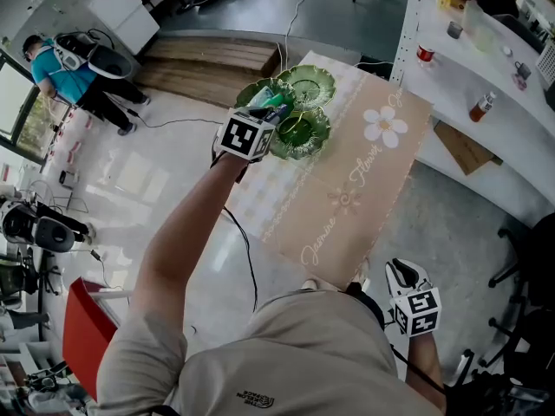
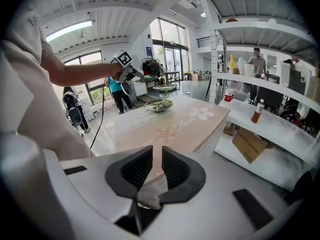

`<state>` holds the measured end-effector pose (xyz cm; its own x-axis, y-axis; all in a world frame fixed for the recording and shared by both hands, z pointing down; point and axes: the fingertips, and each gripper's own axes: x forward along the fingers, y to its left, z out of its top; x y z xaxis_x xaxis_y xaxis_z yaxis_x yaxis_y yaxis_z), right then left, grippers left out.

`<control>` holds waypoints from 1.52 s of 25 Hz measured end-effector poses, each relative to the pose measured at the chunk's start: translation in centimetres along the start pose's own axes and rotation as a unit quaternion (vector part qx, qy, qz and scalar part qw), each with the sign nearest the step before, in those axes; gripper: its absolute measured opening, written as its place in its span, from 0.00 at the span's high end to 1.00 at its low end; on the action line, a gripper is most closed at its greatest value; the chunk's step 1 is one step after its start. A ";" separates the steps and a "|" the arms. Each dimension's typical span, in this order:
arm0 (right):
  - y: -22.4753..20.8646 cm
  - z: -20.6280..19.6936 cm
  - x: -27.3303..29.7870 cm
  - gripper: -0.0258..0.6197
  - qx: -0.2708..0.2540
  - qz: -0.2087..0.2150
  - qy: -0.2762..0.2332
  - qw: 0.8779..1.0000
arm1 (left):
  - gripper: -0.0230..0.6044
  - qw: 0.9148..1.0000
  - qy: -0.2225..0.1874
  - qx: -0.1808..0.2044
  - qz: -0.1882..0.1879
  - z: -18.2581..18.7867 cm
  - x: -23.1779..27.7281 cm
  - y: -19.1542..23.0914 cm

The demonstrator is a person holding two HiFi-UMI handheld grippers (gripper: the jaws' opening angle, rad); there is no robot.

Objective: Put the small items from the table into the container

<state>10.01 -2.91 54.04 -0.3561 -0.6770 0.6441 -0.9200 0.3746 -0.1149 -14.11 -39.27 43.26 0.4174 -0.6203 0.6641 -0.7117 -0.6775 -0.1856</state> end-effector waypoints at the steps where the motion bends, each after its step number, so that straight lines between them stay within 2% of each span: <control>1: 0.1 0.0 0.0 0.86 -0.001 0.000 0.000 1.000 | 0.80 1.000 -0.005 -0.001 0.000 0.0 -0.4 0.0; 7: 0.7 0.1 -0.3 0.86 -0.010 0.000 -0.005 1.000 | 0.80 0.999 -0.048 -0.008 -0.005 0.2 -3.8 -1.4; 12: 1.8 0.4 -0.5 0.86 -0.021 -0.002 -0.010 1.000 | 0.80 0.994 -0.103 -0.021 -0.033 0.0 -7.8 -4.2; 17: 3.6 0.4 -0.8 0.86 -0.032 -0.007 -0.015 0.999 | 0.80 0.982 -0.153 -0.037 -0.104 -1.8 -12.0 -9.1; 21: 5.6 0.1 -0.8 0.87 -0.039 -0.006 -0.019 0.999 | 0.80 0.963 -0.186 -0.062 -0.184 -4.5 -15.3 -13.9; 26: 7.7 -0.3 -0.9 0.89 -0.041 -0.007 -0.026 0.999 | 0.87 0.944 -0.187 -0.068 -0.264 -9.2 -18.2 -20.6; 30: 9.3 -0.4 -1.4 0.91 -0.048 -0.007 -0.028 0.998 | 0.94 0.939 -0.159 -0.074 -0.296 -13.2 -19.2 -24.7; 34: 10.3 -0.3 -2.0 0.91 -0.055 -0.009 -0.032 0.998 | 0.95 0.929 -0.144 -0.062 -0.336 -15.8 -20.0 -28.7; 38: 11.5 -0.1 -2.3 0.92 -0.062 -0.004 -0.036 0.997 | 0.95 0.927 -0.119 -0.048 -0.353 -18.0 -20.4 -31.5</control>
<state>0.26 3.03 51.28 -0.3637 -0.7229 0.5875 -0.8975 0.4408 -0.0131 -10.42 1.85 48.56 0.9029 -0.1131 0.4147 -0.2563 -0.9162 0.3080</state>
